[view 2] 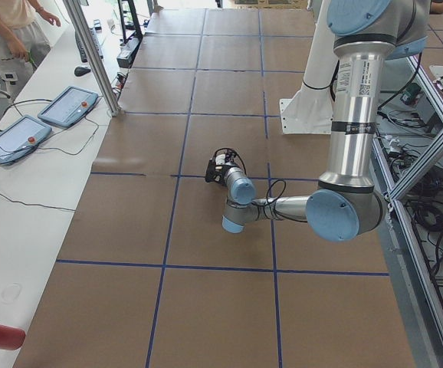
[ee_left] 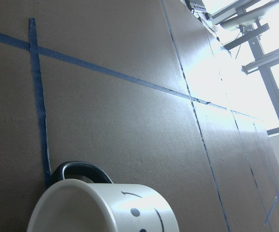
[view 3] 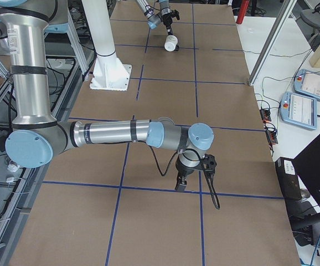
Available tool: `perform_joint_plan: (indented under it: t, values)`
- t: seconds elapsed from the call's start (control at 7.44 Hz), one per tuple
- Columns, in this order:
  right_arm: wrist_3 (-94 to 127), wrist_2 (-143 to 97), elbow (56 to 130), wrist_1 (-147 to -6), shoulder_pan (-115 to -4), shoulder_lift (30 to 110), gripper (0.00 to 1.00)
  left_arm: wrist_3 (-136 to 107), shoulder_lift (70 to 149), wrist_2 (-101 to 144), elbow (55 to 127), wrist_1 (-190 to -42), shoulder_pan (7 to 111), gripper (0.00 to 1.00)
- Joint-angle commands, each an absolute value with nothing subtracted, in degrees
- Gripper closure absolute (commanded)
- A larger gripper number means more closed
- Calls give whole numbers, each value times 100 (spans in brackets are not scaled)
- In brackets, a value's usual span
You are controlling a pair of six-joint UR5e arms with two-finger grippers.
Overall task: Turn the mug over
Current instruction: 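Reach the left gripper toward the open end of the white mug, then close the left gripper on the mug rim and lift it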
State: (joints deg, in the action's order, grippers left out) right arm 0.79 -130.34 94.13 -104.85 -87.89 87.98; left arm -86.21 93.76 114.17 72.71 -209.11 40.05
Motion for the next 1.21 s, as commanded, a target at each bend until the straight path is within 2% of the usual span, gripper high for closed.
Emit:
perform_joint_plan:
  t: [0.0, 0.4, 0.81, 0.94, 1.07]
  values:
    - [79, -13034, 9413, -10485, -8789, 8798, 0, -8815, 9667, 11574, 6980, -20997, 3912, 100]
    - [79, -13034, 9413, -10485, -8789, 8798, 0, -9790, 10036, 12129, 7040, -21032, 3929, 100]
    - [79, -13034, 9413, -10485, -8789, 8798, 0, -10573, 10748, 12085, 7346, -20945, 4061, 100]
    - [79, -13034, 9413, -10485, -8789, 8798, 0, -10591, 10845, 12085, 7556, -20474, 4069, 100]
    - [79, -13034, 9413, -10485, -8789, 8798, 0, -10573, 10976, 12102, 7898, -19408, 4069, 100]
